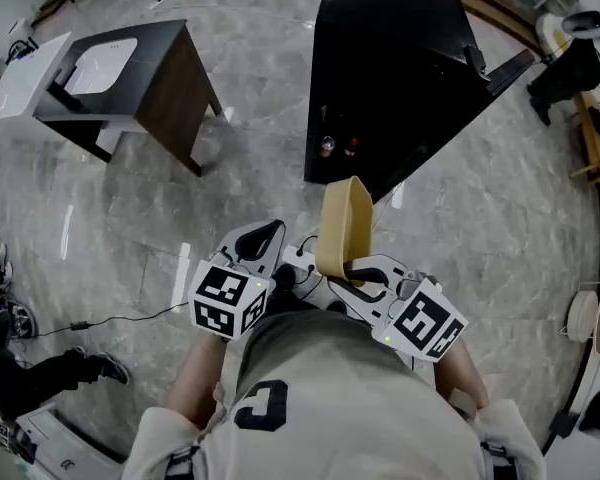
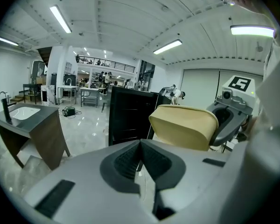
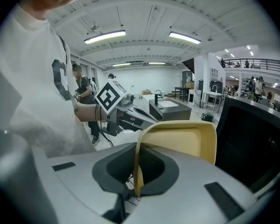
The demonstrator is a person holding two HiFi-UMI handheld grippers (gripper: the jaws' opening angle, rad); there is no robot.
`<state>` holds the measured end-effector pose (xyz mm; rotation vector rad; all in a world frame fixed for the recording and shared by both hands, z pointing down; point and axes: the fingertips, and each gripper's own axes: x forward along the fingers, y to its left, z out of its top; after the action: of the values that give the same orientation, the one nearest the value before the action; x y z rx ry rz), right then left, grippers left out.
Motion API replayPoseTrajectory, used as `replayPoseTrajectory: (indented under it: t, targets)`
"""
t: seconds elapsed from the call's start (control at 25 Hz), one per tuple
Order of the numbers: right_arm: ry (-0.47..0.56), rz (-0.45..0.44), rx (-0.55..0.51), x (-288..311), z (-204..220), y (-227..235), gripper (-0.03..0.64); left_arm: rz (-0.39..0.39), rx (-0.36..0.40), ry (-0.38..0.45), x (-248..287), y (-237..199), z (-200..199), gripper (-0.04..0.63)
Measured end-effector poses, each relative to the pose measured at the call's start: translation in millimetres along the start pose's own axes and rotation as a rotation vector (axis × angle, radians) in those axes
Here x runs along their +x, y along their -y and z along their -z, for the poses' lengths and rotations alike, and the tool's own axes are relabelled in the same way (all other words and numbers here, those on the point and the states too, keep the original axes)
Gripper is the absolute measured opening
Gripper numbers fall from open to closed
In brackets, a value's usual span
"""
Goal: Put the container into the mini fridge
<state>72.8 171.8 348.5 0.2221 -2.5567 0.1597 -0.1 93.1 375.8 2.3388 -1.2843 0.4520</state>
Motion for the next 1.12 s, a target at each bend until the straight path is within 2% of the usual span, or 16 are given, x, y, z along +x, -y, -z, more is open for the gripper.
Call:
replayPoseTrajectory:
  t: [0.28, 0.64, 0.84, 1.12]
  targets:
    - [-0.112, 0.021, -0.023, 61.0, -15.3, 20.2, 0.031, 0.036, -0.011, 0.000, -4.3, -65.7, -0.3, 0.041]
    - [-0.246, 0.044, -0.040, 104.1, -10.4, 50.2, 0.031, 0.083, -0.022, -0.005, 2.6, -111.3, -0.4, 0.041]
    - [-0.309, 0.041, -0.066, 109.1, 3.4, 78.0, 0.031, 0.063, -0.026, -0.004, 16.1, -121.0, -7.7, 0.041]
    - [-0.347, -0.033, -0.124, 110.4, 23.5, 129.4, 0.031, -0.021, -0.047, 0.005, 46.4, -130.6, -24.2, 0.041]
